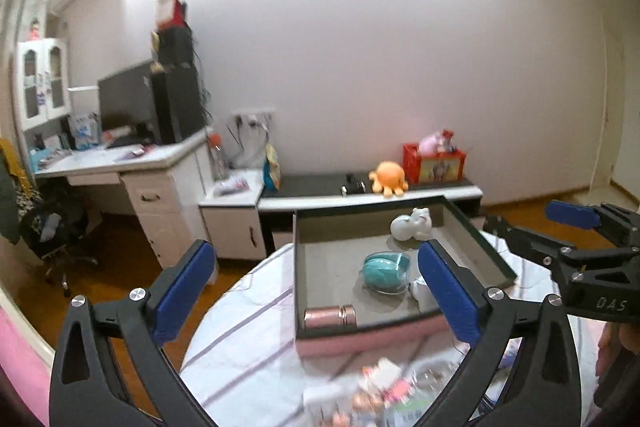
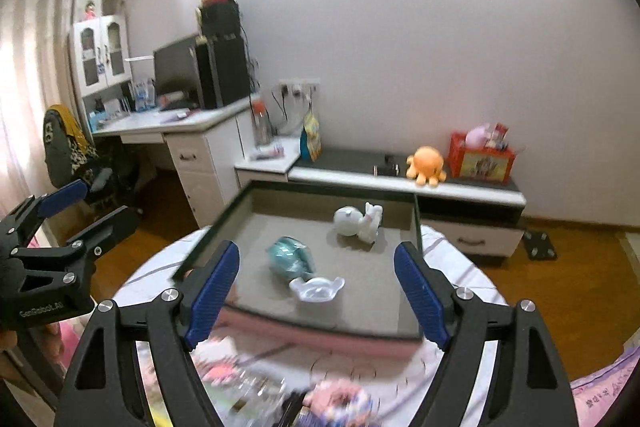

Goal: Organize rigid objects
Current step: 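Carry container and astronaut into the pink box and release both, then move both tools back toward the remaining items on the bed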

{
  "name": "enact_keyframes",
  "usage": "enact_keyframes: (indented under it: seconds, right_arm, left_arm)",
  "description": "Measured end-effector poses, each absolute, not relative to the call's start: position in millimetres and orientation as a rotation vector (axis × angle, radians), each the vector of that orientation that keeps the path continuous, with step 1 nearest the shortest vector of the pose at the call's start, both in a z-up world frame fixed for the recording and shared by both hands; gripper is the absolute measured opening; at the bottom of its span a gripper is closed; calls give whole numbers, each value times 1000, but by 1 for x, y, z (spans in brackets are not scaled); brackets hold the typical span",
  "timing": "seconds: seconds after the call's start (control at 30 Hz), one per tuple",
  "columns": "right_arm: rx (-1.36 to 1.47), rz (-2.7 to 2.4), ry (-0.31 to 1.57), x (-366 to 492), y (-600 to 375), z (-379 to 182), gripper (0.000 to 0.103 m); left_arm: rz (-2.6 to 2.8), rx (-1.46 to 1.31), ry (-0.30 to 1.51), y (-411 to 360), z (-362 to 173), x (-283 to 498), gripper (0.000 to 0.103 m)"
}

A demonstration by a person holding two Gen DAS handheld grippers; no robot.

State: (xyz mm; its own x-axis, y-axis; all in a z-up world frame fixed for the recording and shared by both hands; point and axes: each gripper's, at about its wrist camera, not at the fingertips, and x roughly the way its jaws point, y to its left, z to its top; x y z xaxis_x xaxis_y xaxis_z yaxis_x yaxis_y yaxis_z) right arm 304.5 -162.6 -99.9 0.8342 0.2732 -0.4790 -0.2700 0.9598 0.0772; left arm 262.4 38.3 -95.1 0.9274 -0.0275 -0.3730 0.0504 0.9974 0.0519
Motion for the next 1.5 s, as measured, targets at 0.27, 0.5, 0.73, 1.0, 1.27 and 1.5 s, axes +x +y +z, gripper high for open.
enact_keyframes:
  seconds: [0.27, 0.5, 0.73, 1.0, 1.27, 1.5]
  right_arm:
    - [-27, 206, 342, 200, -158, -82, 103]
    - [-27, 137, 299, 148, -167, -79, 103]
    - [7, 137, 298, 117, -175, -84, 103]
    - [9, 128, 297, 104, -175, -86, 103]
    - [9, 130, 316, 107, -174, -93, 103]
    - [3, 116, 362, 117, -176, -106, 103]
  left_arm:
    - [-26, 34, 284, 36, -85, 169, 103]
    - [-18, 39, 248, 31, -82, 118, 103]
    - [-25, 64, 233, 26, -80, 93, 103]
    - [-20, 87, 235, 22, -82, 84, 103]
    - [-16, 84, 263, 26, -90, 90, 103]
    - [1, 91, 333, 38, -110, 105, 103]
